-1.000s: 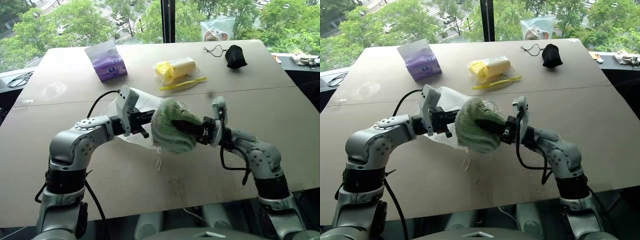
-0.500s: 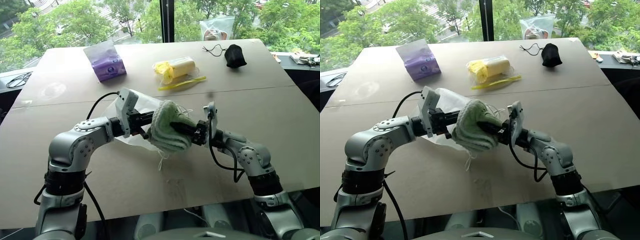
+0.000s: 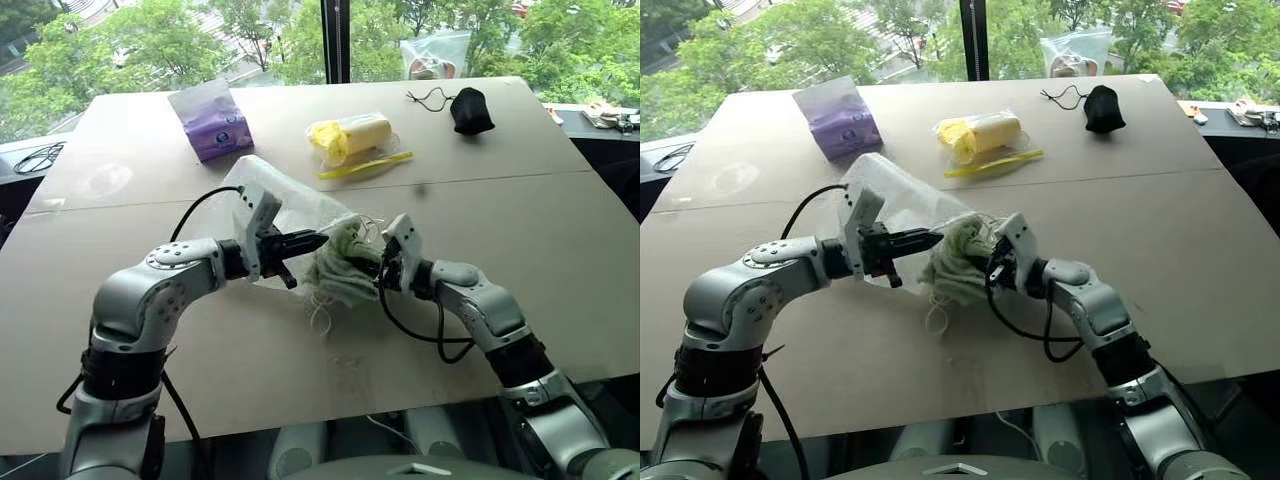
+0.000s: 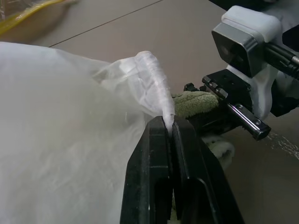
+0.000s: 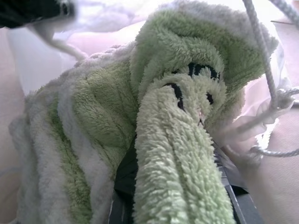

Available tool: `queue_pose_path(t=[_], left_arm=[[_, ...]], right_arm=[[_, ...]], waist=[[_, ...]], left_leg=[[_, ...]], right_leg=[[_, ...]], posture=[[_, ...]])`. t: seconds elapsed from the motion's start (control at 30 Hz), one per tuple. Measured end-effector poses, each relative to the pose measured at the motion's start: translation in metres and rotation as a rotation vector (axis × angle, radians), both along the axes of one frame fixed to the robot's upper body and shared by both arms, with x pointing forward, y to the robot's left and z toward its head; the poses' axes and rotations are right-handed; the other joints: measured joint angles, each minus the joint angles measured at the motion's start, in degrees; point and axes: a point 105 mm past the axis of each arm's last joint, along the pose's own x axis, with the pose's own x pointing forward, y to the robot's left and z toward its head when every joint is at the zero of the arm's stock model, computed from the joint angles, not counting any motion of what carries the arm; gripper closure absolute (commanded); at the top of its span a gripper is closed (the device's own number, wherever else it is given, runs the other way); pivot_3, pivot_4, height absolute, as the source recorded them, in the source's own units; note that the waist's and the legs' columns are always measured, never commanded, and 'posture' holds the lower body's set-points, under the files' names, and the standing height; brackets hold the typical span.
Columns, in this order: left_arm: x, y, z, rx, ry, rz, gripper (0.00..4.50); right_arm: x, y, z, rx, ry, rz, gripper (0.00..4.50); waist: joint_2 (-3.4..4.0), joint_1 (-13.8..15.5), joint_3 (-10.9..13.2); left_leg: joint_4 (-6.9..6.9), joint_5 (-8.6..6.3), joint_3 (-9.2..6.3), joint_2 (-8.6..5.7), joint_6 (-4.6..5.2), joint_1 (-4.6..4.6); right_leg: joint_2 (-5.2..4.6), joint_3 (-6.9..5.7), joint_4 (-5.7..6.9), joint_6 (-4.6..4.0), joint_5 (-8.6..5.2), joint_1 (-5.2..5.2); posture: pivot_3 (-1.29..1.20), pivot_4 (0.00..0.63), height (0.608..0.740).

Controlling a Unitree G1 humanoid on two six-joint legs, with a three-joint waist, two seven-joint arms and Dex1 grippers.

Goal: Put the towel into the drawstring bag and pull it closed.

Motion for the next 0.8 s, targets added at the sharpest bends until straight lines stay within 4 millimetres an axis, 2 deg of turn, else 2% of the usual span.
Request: queue_pose_path(t=[0.2, 0.4, 0.5, 0.6, 0.67, 0.8], left_arm=[[-0.007, -0.001, -0.008, 0.028, 0.021, -0.025, 4.50], [-0.008, 0.004, -0.009, 0.051, 0.026, -0.018, 4.50], [-0.007, 0.013, -0.006, 0.064, 0.022, -0.005, 4.50], [-0.004, 0.028, -0.005, 0.087, 0.033, 0.027, 4.50], [-0.001, 0.036, -0.007, 0.099, 0.045, 0.038, 4.50], [0.001, 0.039, -0.006, 0.104, 0.049, 0.033, 4.50]], right_arm=[[0.017, 0.015, 0.013, 0.006, -0.021, -0.076, 4.44], [0.016, 0.024, 0.030, 0.243, 0.145, -0.088, 4.44], [0.019, 0.015, 0.037, 0.326, 0.220, -0.103, 4.44], [0.021, 0.002, 0.034, 0.286, 0.221, -0.113, 4.44], [0.021, -0.005, 0.027, 0.194, 0.191, -0.111, 4.44], [0.020, -0.002, 0.025, 0.149, 0.154, -0.097, 4.44]], waist=[[0.00, -0.1, 0.0], [0.02, -0.1, 0.0], [0.03, -0.1, 0.0], [0.04, -0.1, 0.0], [0.05, -0.2, 0.0], [0.05, -0.4, 0.0]], left_leg=[[-0.05, 0.00, -0.02, 0.01, -0.01, -0.05], [-0.05, -0.01, -0.02, 0.01, 0.00, -0.07], [-0.05, -0.01, -0.04, 0.00, 0.00, -0.06], [-0.05, -0.01, -0.03, -0.01, 0.00, -0.06], [-0.05, -0.01, -0.02, -0.02, 0.00, -0.07], [-0.07, -0.01, -0.02, 0.00, 0.00, -0.07]], right_leg=[[0.00, -0.01, -0.01, -0.21, 0.12, -0.04], [-0.01, -0.02, -0.03, -0.22, 0.13, -0.04], [0.00, -0.05, -0.03, -0.22, 0.12, -0.04], [0.00, -0.06, -0.03, -0.21, 0.11, -0.04], [0.00, -0.05, -0.05, -0.15, 0.08, -0.04], [0.02, -0.04, -0.04, -0.04, 0.01, -0.06]], posture=[[0.00, 0.150, 0.740], [0.00, 0.150, 0.740], [0.00, 0.150, 0.740], [0.00, 0.150, 0.740], [0.00, 0.150, 0.740], [0.00, 0.150, 0.740]])
